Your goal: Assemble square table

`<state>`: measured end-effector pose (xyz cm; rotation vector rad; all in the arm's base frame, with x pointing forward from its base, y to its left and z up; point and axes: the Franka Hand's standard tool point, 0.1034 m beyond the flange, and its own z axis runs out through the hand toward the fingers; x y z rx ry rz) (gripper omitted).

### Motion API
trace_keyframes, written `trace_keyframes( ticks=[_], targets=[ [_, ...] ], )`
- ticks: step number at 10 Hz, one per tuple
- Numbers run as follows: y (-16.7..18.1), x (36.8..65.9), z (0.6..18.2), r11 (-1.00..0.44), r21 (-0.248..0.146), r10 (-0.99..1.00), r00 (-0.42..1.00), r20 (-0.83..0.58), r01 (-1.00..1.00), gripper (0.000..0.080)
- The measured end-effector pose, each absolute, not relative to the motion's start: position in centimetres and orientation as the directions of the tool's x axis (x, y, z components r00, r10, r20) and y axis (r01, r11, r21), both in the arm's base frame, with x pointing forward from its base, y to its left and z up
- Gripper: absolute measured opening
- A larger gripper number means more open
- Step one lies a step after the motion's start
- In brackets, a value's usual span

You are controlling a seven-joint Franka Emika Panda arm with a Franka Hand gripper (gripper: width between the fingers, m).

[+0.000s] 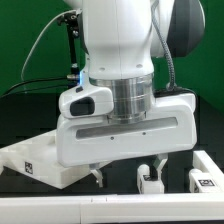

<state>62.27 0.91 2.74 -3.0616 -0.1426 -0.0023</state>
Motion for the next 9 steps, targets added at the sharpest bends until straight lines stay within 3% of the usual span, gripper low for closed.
trace_keyframes(
  ticks=[3, 4, 9],
  targets=[
    [3.1, 64.2, 5.8, -0.992, -0.097, 0.081, 0.996, -0.039, 0.077, 0.065],
    [3.5, 64.3, 5.7, -0.992, -0.096, 0.086, 0.996, -0.031, 0.083, 0.065],
    [3.7, 63.0, 1.8, -0.991, -0.079, 0.11, 0.994, 0.022, 0.111, 0.065]
  ],
)
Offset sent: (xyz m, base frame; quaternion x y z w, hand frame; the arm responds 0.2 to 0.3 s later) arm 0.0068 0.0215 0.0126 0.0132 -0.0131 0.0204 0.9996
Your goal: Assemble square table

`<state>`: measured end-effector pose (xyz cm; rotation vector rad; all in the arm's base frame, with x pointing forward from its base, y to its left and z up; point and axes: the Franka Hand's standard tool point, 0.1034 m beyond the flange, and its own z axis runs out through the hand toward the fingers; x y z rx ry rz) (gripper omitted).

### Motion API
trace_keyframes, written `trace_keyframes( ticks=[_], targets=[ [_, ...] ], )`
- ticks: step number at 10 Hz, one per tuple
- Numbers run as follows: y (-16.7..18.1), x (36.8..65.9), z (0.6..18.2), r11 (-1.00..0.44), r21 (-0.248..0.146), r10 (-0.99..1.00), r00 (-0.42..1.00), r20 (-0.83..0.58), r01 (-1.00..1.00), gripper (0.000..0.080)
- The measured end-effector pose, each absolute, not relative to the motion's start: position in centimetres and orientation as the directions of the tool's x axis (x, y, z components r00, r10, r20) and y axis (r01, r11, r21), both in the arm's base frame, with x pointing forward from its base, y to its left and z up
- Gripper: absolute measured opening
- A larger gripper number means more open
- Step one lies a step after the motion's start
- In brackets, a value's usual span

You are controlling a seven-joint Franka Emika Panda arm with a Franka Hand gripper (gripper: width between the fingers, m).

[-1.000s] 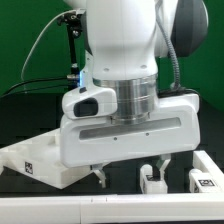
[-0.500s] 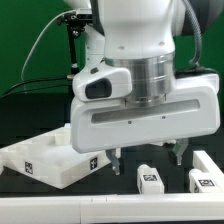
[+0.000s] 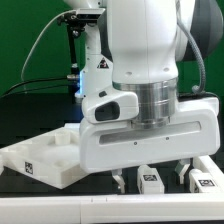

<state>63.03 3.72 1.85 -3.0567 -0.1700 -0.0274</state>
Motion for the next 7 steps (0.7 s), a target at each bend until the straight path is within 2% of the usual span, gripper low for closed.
trace_keyframes(
  ticks=[1, 2, 3, 4, 5, 7],
  targets=[
    [3.58, 63.1, 1.92, -0.991, -0.079, 0.109, 0.994, 0.024, 0.11, 0.065],
    [3.63, 63.06, 1.87, -0.991, -0.079, 0.109, 0.994, 0.023, 0.111, 0.0559],
    [3.64, 63.06, 1.86, -0.991, -0.079, 0.11, 0.994, 0.023, 0.111, 0.0424],
    [3.64, 63.06, 1.86, -0.991, -0.079, 0.11, 0.994, 0.023, 0.111, 0.0424],
    [3.64, 63.06, 1.87, -0.991, -0.079, 0.11, 0.994, 0.023, 0.111, 0.0283],
    [3.06, 62.3, 2.3, -0.991, -0.075, 0.113, 0.993, 0.021, 0.114, 0.0283]
  ],
)
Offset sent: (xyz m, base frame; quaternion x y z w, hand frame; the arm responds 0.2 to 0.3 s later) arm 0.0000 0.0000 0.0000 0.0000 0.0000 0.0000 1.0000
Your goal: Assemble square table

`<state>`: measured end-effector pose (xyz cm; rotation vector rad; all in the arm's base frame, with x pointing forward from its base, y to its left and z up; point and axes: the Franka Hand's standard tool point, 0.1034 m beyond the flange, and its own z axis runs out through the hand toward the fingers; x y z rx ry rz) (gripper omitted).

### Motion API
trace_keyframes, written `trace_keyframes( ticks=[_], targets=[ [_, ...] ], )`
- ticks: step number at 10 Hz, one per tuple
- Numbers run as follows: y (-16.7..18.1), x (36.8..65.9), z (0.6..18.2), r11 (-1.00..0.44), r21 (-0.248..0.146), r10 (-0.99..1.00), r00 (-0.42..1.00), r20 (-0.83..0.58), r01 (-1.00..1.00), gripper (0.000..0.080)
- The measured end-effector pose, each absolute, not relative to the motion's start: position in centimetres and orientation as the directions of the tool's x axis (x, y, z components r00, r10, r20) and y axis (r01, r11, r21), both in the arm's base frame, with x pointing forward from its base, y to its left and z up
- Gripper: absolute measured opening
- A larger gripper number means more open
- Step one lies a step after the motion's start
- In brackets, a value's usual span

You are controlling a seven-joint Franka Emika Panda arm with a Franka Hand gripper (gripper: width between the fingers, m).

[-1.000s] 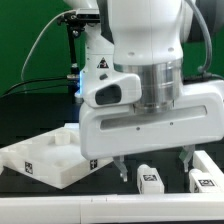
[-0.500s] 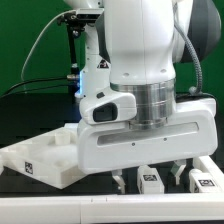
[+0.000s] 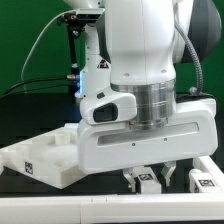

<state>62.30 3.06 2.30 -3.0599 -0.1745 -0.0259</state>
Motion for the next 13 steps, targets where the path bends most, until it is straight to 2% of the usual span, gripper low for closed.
trace_keyframes(
  ticks=[2, 3, 5, 8, 9, 11, 12, 13],
  targets=[
    [-0.3, 58.9, 6.5, -0.992, -0.058, 0.116, 0.993, 0.012, 0.116, 0.0283],
    [-2.0, 59.1, 8.1, -0.995, -0.051, 0.087, 0.996, 0.022, 0.088, 0.0283],
    [-1.8, 59.1, 7.7, -0.995, -0.049, 0.089, 0.996, 0.025, 0.09, 0.0284],
    [-2.2, 59.0, 8.0, -0.993, -0.046, 0.105, 0.994, 0.029, 0.107, 0.0284],
    [-4.0, 58.0, 9.2, -0.991, -0.037, 0.13, 0.991, 0.034, 0.131, 0.0284],
    [-9.9, 54.6, 12.6, -0.983, -0.028, 0.183, 0.982, 0.036, 0.184, 0.0284],
    [-11.3, 53.6, 12.3, -0.984, -0.01, 0.175, 0.982, 0.072, 0.176, 0.0284],
    [-10.7, 53.3, 11.9, -0.985, -0.02, 0.17, 0.984, 0.055, 0.171, 0.0284]
  ],
)
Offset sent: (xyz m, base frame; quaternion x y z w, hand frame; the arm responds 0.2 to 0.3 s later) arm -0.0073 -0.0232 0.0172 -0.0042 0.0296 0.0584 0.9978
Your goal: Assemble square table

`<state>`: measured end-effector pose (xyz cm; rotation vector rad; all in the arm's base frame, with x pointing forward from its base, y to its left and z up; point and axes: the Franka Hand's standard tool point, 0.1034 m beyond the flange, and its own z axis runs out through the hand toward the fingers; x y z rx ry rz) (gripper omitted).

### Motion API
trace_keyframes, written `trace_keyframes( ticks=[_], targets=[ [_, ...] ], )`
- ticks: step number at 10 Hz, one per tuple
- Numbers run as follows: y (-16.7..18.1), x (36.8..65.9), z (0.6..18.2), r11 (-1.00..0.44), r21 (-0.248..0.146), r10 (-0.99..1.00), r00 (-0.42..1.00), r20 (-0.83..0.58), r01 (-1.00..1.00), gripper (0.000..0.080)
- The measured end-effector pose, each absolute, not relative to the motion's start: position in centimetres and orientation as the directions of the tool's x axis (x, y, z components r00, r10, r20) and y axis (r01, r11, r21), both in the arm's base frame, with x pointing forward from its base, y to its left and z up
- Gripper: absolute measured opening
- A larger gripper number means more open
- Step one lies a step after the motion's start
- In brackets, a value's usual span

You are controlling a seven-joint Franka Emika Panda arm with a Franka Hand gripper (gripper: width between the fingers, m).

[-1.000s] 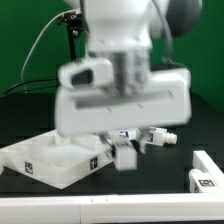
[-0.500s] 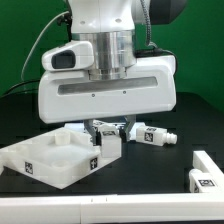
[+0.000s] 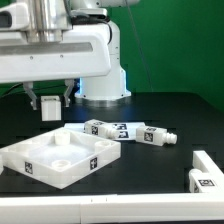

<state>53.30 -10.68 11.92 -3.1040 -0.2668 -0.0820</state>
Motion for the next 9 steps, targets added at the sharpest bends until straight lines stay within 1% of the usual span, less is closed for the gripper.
trace_keyframes(
  ticks=[3, 4, 5, 6, 7, 8, 9],
  targets=[
    [-10.6, 53.4, 11.8, -0.983, -0.021, 0.18, 0.982, 0.057, 0.182, 0.0284],
    [-11.8, 52.1, 11.0, -0.982, -0.028, 0.186, 0.98, 0.065, 0.188, 0.0284],
    [-14.2, 49.4, 9.8, -0.978, -0.038, 0.201, 0.978, 0.052, 0.203, 0.0285],
    [-16.5, 47.8, 9.2, -0.976, -0.038, 0.213, 0.976, 0.042, 0.215, 0.0285],
    [-19.2, 47.6, 8.7, -0.979, -0.049, 0.197, 0.979, 0.052, 0.199, 0.0284],
    [-20.0, 47.7, 8.6, -0.984, -0.047, 0.171, 0.984, 0.053, 0.173, 0.0284],
    [-19.6, 47.6, 8.6, -0.983, -0.048, 0.177, 0.983, 0.051, 0.179, 0.0285]
  ],
)
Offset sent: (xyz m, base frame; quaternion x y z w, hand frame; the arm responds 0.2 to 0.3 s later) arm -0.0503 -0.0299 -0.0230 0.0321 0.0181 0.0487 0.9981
